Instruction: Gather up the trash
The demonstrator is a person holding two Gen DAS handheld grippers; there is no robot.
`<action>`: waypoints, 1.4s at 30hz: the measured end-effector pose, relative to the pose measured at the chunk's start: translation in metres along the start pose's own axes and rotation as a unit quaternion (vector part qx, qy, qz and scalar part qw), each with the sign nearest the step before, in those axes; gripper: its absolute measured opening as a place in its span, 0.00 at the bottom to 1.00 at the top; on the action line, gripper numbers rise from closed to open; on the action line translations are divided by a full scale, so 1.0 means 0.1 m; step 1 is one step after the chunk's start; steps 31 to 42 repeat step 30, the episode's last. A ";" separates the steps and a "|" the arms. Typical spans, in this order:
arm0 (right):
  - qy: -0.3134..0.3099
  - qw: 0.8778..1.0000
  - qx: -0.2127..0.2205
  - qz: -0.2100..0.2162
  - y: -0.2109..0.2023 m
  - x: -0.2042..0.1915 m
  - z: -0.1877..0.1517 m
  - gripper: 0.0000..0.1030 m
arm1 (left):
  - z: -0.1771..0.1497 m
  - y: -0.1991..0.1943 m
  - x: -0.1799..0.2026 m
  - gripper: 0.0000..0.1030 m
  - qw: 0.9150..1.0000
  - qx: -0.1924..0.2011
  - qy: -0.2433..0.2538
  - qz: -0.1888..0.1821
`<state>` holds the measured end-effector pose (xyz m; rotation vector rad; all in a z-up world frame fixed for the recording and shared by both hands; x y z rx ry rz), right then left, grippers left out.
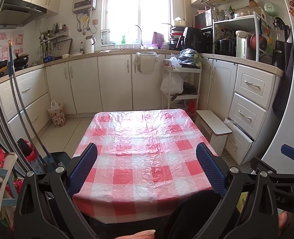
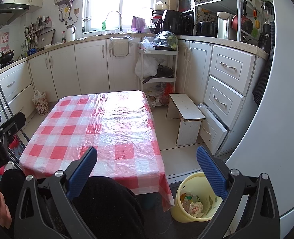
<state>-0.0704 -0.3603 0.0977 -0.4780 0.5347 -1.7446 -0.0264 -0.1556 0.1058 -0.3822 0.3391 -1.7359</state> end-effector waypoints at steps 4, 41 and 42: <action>0.000 1.000 0.000 0.000 0.00 0.00 0.00 0.93 | 0.00 0.00 0.01 0.93 1.000 -0.001 -0.001 0.000; -0.035 0.998 0.012 0.045 0.36 -0.44 0.40 0.93 | 0.09 0.36 -0.59 0.93 0.998 -0.039 -0.033 0.025; -0.035 0.998 0.012 0.045 0.36 -0.44 0.40 0.93 | 0.09 0.36 -0.59 0.93 0.998 -0.039 -0.033 0.025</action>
Point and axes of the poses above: each gripper's, at about its wrist camera, not at the fingertips, and y roughly the way its jaws point, x to its right, z to its top, the point moved 6 cm from there along y, roughly the way its jaws point, and after that the axes turned 4 degrees about -y, right-handed, at the moved point
